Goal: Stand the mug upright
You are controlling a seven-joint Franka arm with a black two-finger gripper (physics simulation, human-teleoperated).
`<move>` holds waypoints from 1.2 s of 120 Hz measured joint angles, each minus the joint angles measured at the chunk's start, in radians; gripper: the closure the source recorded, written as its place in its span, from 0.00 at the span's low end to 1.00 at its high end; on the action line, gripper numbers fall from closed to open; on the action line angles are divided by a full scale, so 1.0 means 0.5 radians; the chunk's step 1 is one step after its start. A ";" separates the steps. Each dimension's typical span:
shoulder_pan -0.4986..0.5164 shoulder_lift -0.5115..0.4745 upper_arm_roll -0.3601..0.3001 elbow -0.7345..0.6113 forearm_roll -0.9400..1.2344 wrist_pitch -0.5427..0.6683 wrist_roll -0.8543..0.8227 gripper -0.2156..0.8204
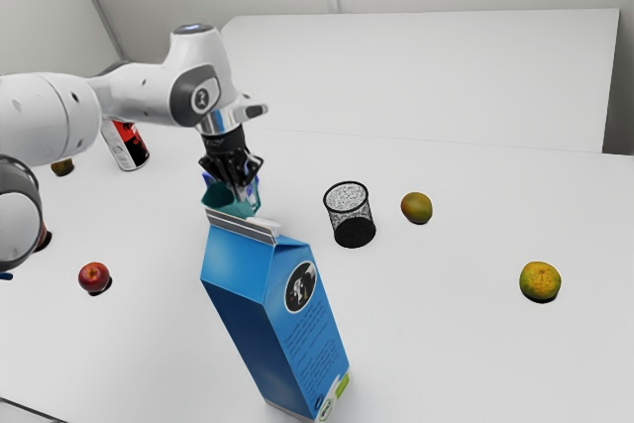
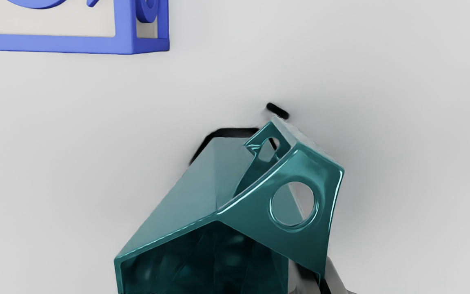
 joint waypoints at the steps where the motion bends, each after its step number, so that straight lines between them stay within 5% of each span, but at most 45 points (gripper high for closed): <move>1: 0.000 0.003 0.000 0.000 -0.001 0.001 -0.001 0.97; 24: 0.001 0.041 -0.001 -0.002 -0.019 0.030 -0.028 0.96; 49: 0.000 -0.006 -0.014 0.004 -0.026 0.025 -0.042 0.53; 72: -0.001 -0.120 -0.013 -0.002 -0.027 0.016 -0.046 0.34; 144: -0.020 -0.620 -0.011 -0.043 0.115 -0.062 0.022 0.22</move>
